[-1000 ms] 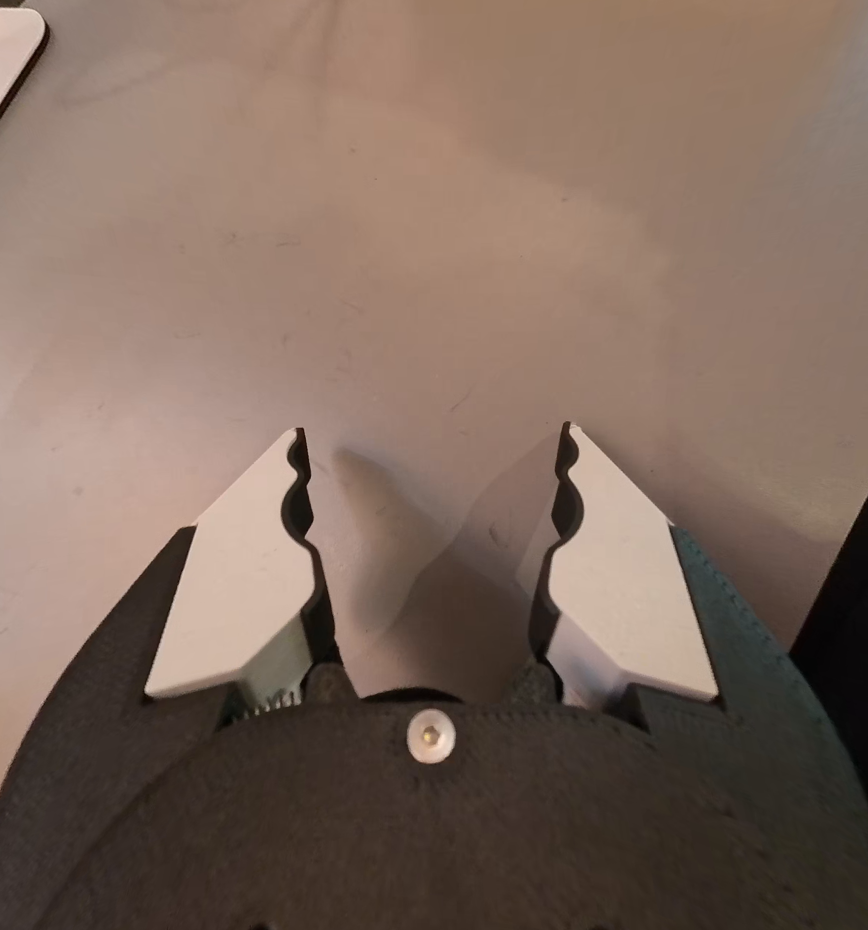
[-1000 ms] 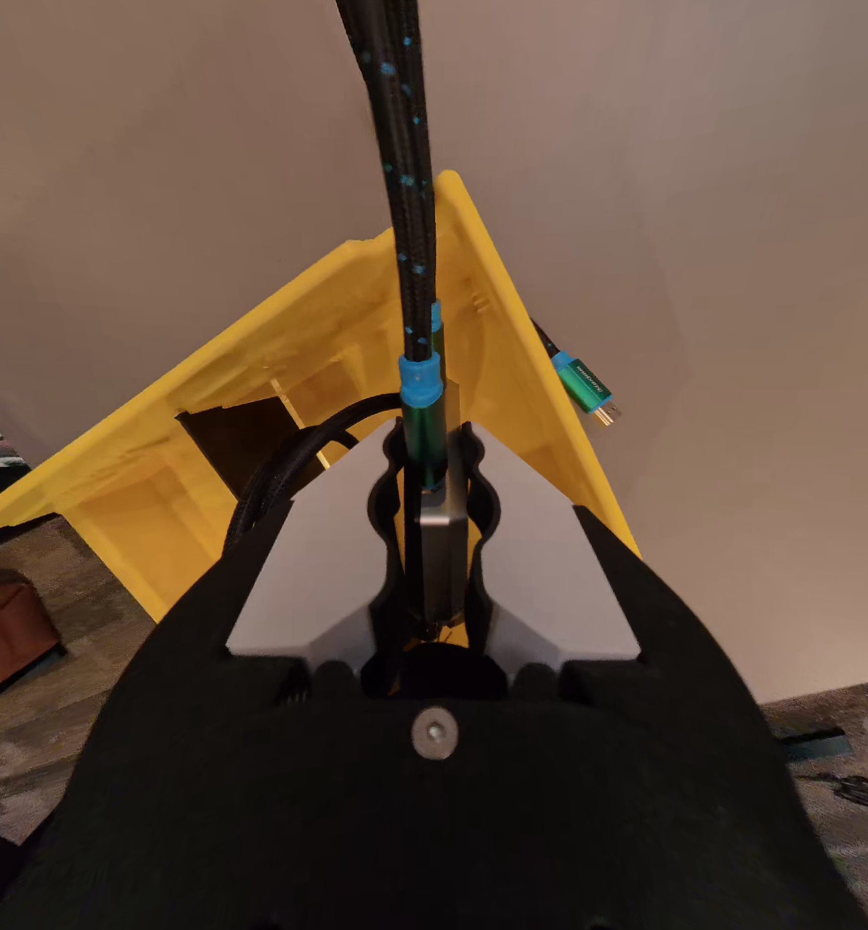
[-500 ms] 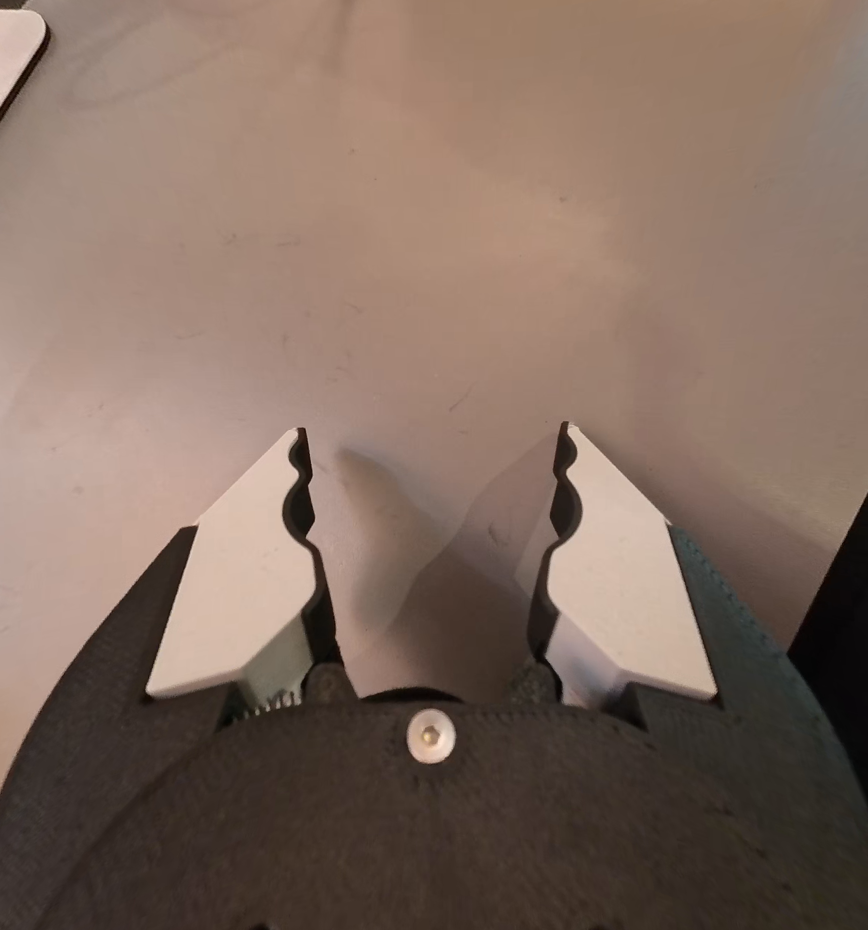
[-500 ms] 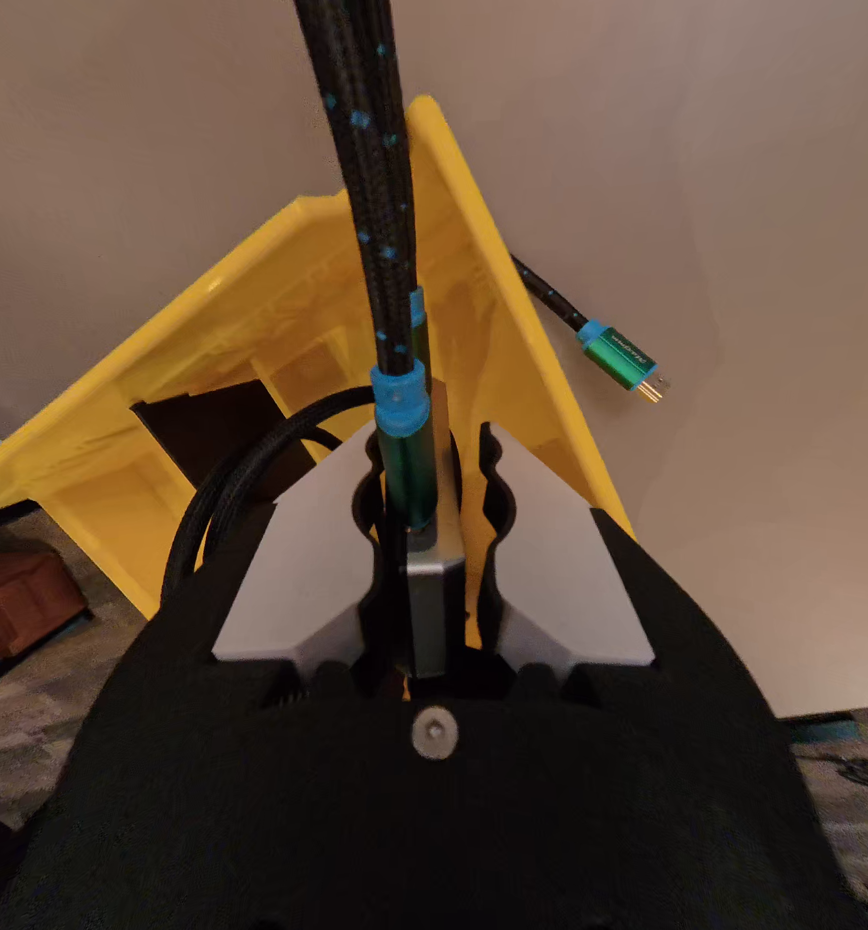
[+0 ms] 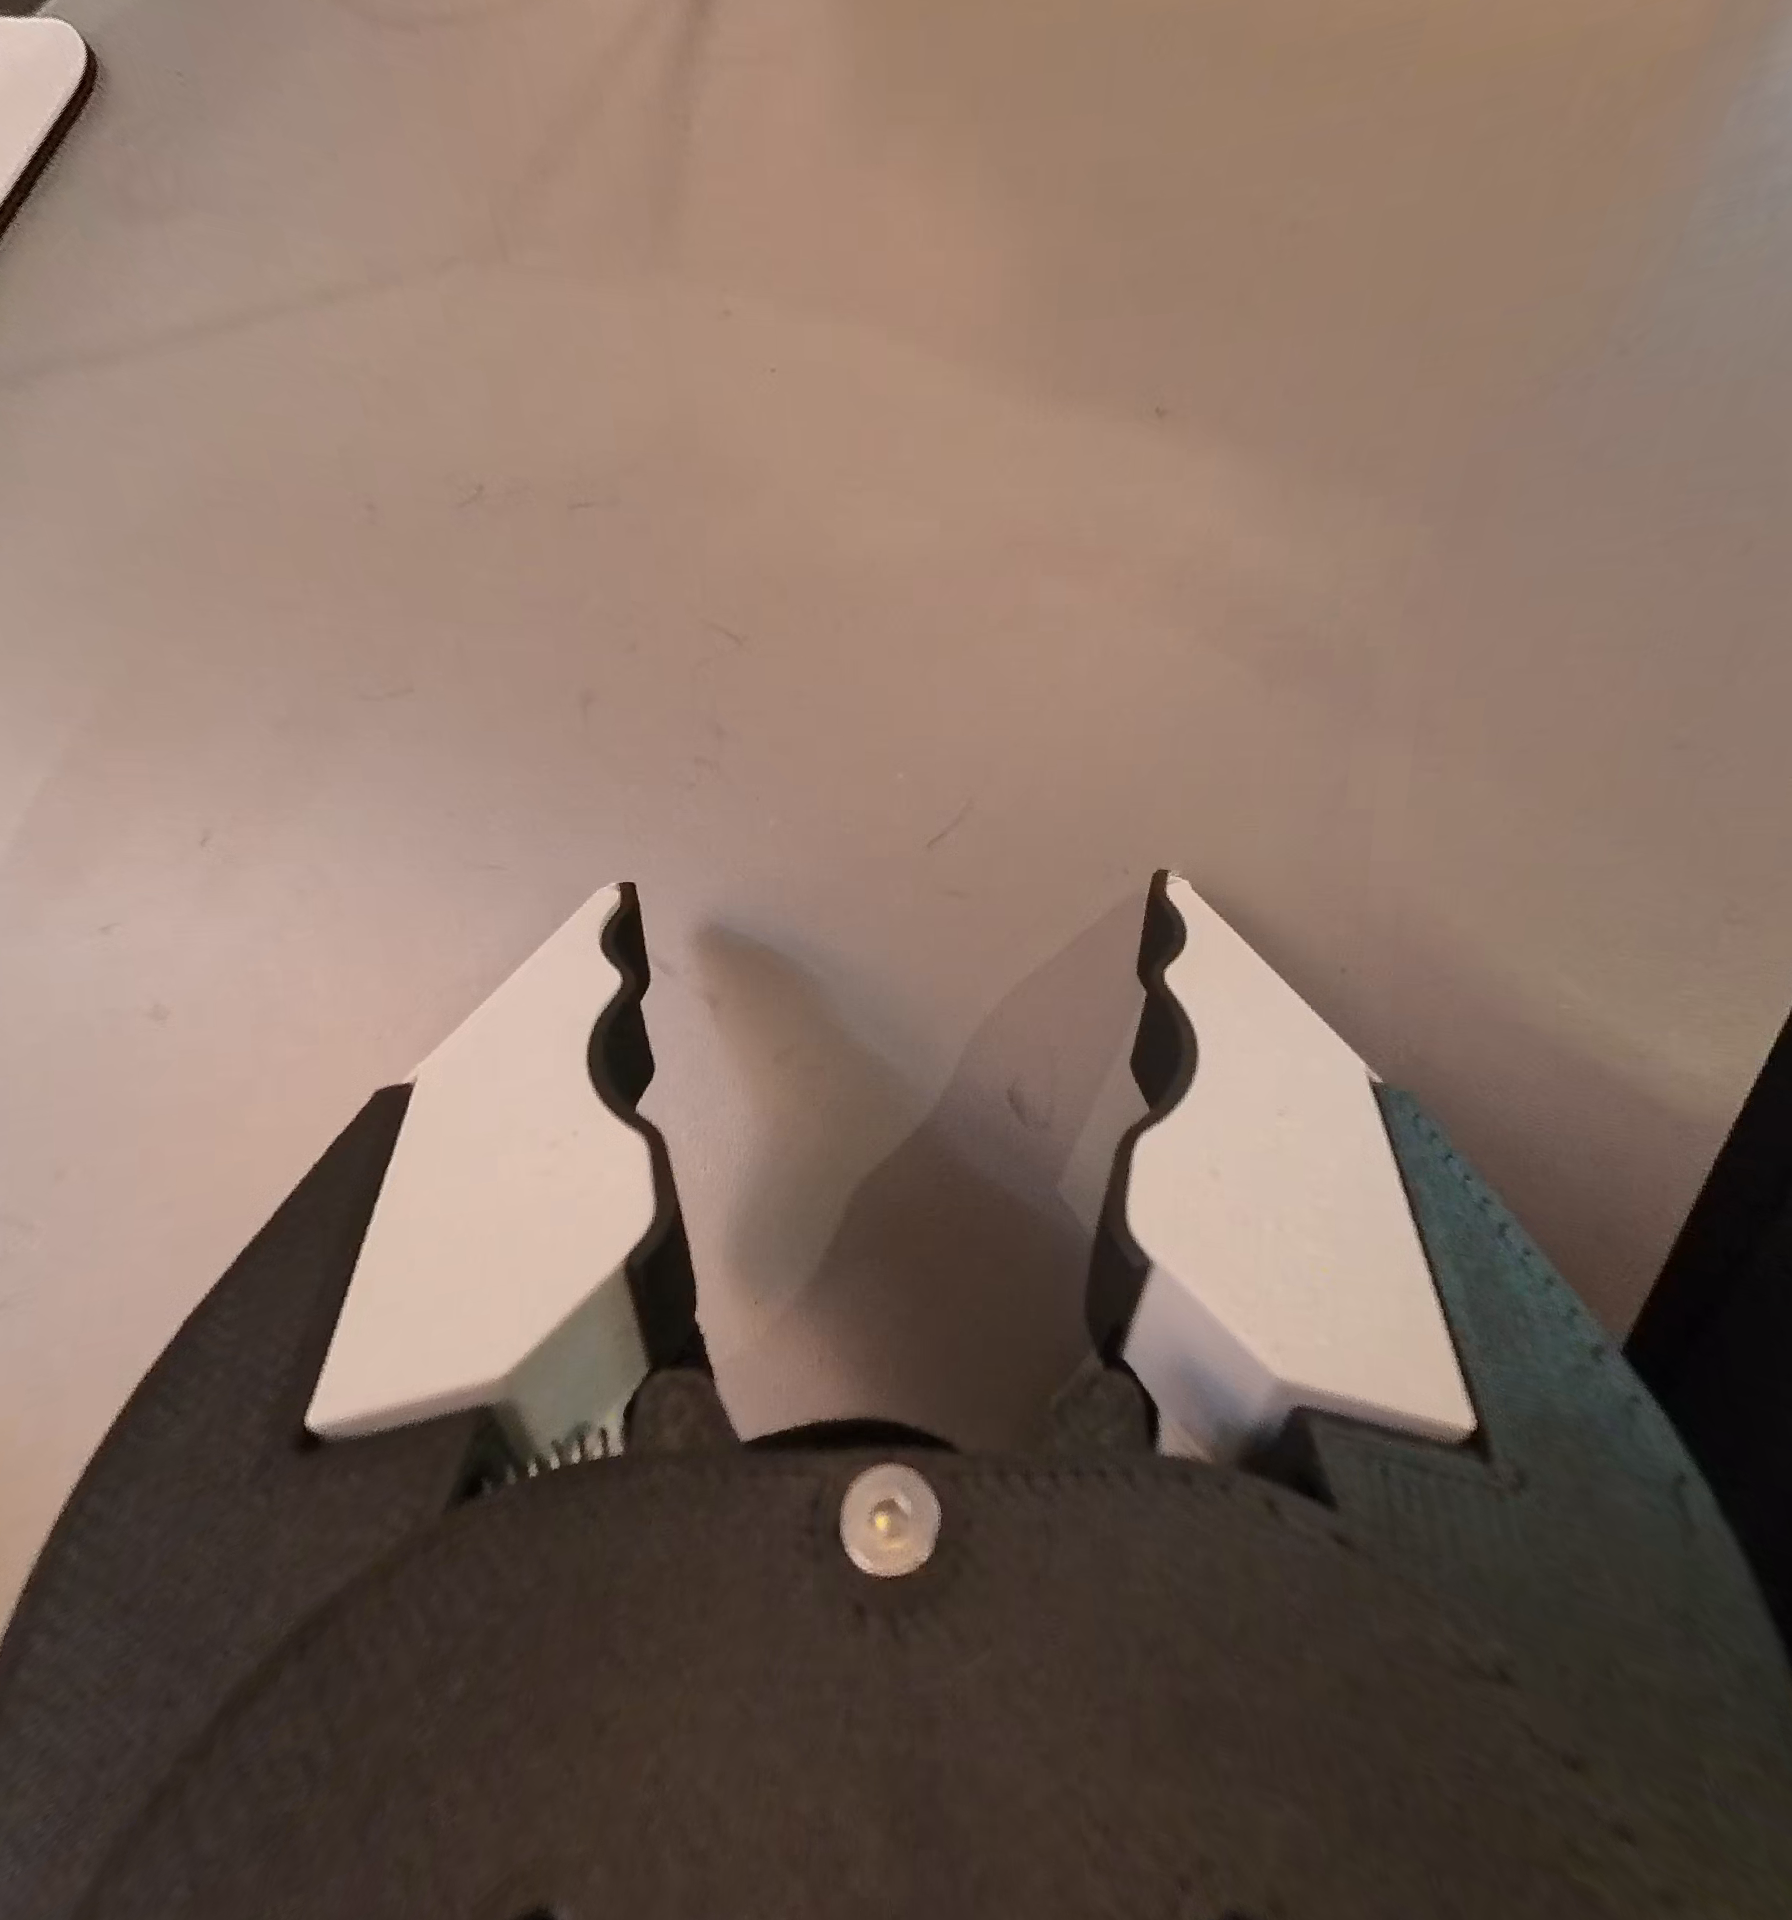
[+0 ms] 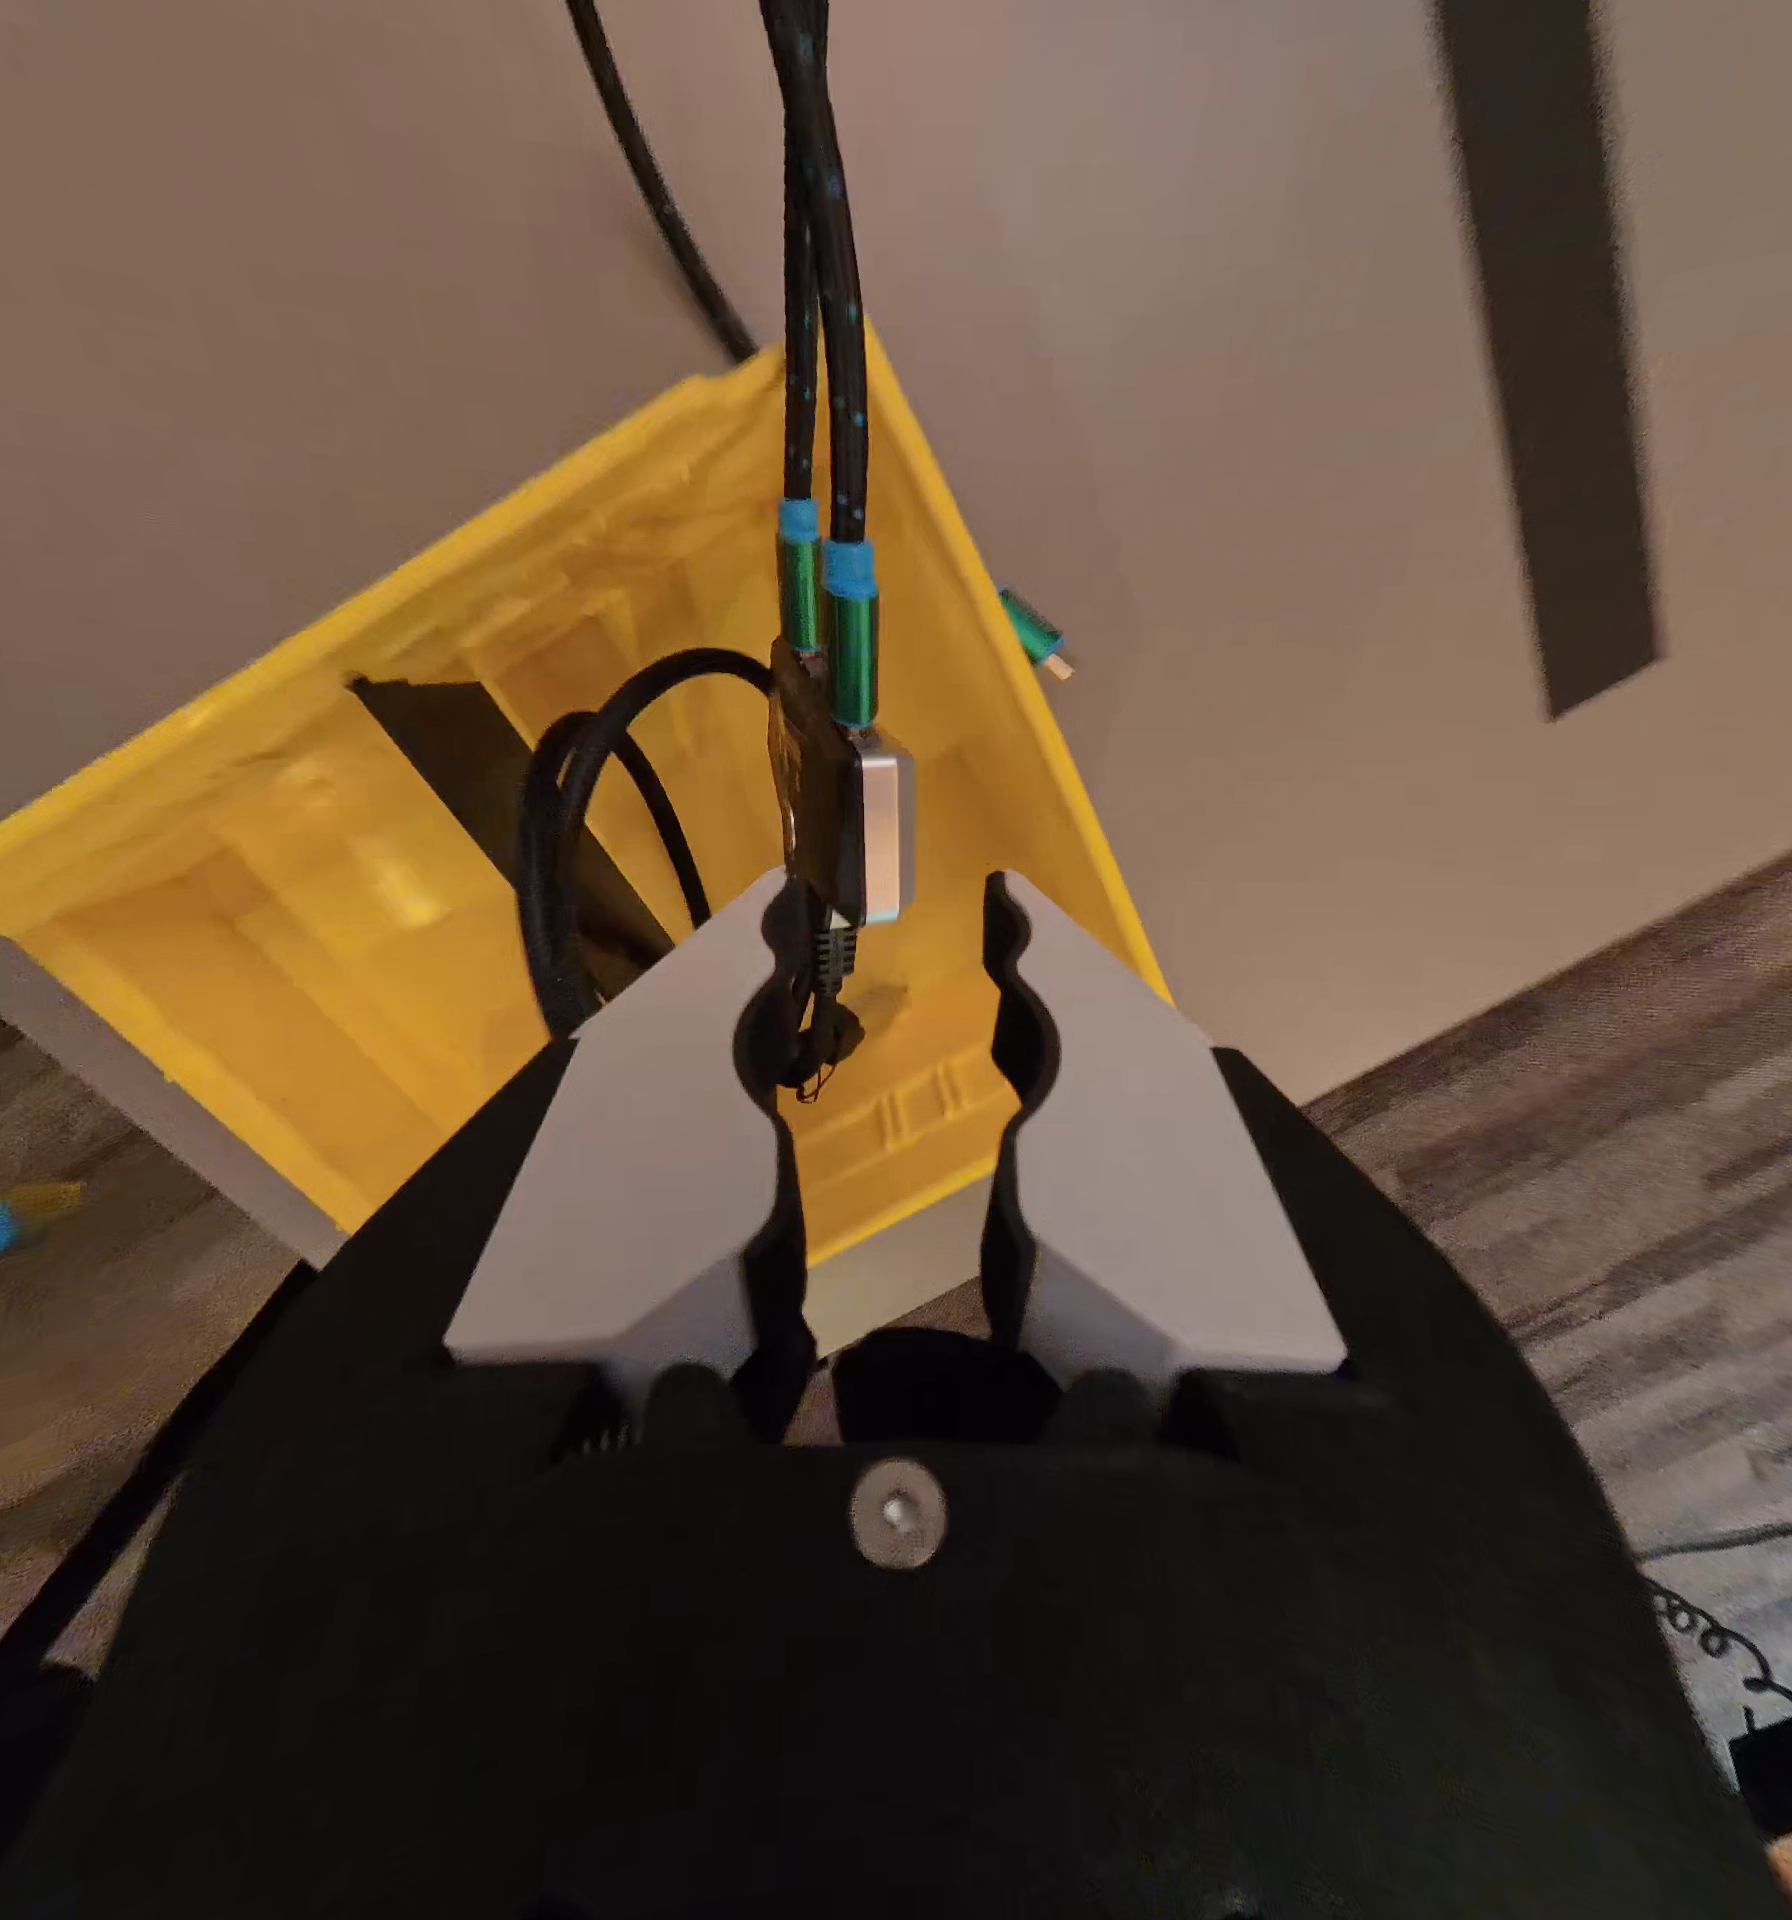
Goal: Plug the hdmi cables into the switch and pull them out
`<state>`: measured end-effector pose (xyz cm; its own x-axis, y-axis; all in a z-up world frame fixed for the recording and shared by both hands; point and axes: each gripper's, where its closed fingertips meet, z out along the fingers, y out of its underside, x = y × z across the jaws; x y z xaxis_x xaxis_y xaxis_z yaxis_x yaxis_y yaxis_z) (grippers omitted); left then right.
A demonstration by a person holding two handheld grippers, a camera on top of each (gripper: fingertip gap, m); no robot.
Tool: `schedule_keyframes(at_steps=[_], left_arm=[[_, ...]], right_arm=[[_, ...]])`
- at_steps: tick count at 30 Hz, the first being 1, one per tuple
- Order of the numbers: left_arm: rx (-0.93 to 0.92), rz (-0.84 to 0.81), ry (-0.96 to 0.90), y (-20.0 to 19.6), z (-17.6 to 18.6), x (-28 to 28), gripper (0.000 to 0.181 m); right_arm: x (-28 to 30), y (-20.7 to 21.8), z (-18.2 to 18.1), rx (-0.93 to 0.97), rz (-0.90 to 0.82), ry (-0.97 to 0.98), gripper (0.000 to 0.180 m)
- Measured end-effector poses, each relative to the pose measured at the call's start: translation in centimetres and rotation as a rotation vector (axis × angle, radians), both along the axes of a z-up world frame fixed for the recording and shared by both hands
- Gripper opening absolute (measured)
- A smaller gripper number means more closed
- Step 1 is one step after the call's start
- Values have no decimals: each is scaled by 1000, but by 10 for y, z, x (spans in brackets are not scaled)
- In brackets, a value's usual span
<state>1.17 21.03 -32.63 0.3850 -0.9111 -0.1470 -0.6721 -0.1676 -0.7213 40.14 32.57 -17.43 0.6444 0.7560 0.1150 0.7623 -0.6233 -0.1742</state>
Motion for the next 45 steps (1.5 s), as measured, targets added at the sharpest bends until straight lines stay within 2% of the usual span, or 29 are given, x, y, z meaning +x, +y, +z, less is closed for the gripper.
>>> schedule_keyframes(at_steps=[5,8,12,16,21,24,27,30,32,33,36,38,40,41,43,45], left_arm=[[-3,-3,0,0,0,0,93],[-4,-3,0,0,0,0,93],[18,7,-6,1,2,0,94],[29,10,-16,1,4,0,97],[23,25,-79,4,13,-1,98],[82,35,-230,7,51,-5,89],[288,70,-241,25,110,-33,85],[440,199,-186,55,170,-95,75],[461,299,-90,84,192,-149,73],[431,331,-29,98,195,-177,63],[270,391,137,139,188,-252,52],[169,428,197,169,175,-293,56],[20,444,308,191,144,-329,60],[6,444,386,203,130,-346,62],[-86,384,516,209,97,-366,65],[-179,374,558,216,72,-375,73]], right_arm=[[-4,-12,77,338,-72,-26,29],[-32,-33,120,545,-50,4,25],[-101,-73,147,737,58,65,18],[-185,-109,128,774,190,151,16],[-290,-135,80,677,299,394,18],[-341,-143,57,608,297,573,18],[-373,-150,30,539,303,650,18],[-381,-145,20,547,247,713,18],[-391,-147,19,529,219,813,17],[-394,-147,16,528,206,837,17],[-406,-149,-3,521,197,832,17],[-420,-157,-16,490,214,845,17],[-432,-164,-25,472,226,878,16],[-438,-166,-30,459,231,896,15],[-445,-170,-44,423,238,916,15],[-447,-169,-59,412,246,892,15]])
